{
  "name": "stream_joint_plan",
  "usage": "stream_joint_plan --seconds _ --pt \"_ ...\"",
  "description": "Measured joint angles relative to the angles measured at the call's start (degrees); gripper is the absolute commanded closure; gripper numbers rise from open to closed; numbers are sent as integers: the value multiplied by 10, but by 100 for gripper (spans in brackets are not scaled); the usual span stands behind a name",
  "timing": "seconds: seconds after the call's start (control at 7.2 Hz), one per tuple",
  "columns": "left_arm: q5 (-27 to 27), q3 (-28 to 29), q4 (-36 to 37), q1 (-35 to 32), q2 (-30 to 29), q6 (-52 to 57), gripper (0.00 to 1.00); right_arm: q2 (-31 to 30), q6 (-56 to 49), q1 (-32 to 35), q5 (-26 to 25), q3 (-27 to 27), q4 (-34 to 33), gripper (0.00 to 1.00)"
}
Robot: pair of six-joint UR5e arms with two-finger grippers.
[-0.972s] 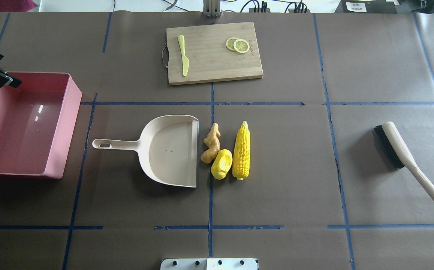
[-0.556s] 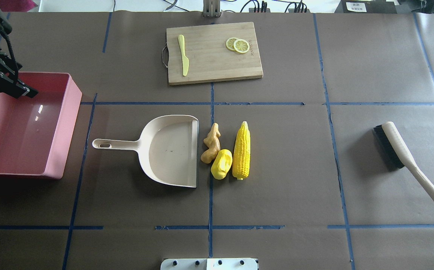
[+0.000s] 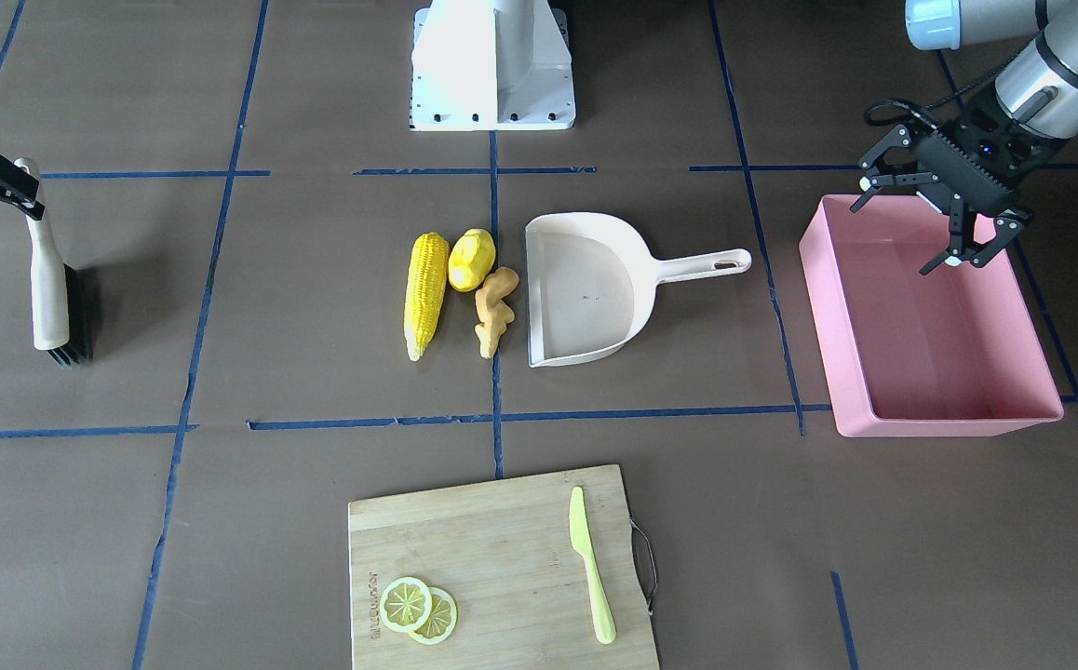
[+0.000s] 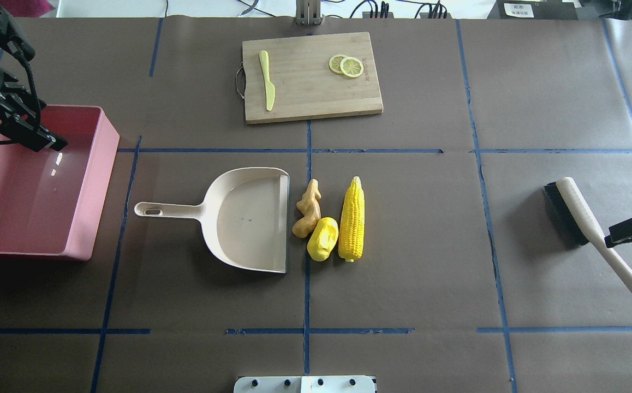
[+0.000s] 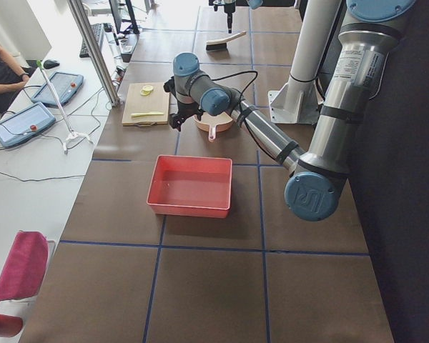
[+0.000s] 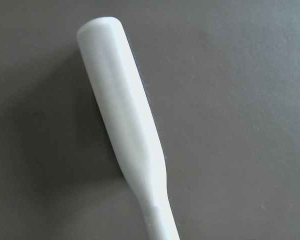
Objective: Sweep and dump trash into bin
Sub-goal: 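Move the left gripper to the dustpan handle while the right gripper grasps the brush handle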
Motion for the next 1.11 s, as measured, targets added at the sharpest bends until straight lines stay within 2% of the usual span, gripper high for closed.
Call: stream_joint_plan --seconds 0.42,0.56,0.69,0.83,0.97,1.11 --pt "1 -2 -1 5 0 0 0 9 2 -39 -18 -36 2 4" --pt "0 -3 -2 6 0 0 0 12 2 -45 -19 -44 2 20" --pt "1 -3 -2 6 1 0 0 14 2 -51 -19 -47 2 66" --pt "1 -3 -2 7 2 0 0 16 2 -56 -20 -49 1 95" --pt "1 -3 -3 7 2 0 0 19 1 -58 -22 -49 1 100" --pt "1 -3 -3 7 2 0 0 20 0 -60 -25 -49 2 100"
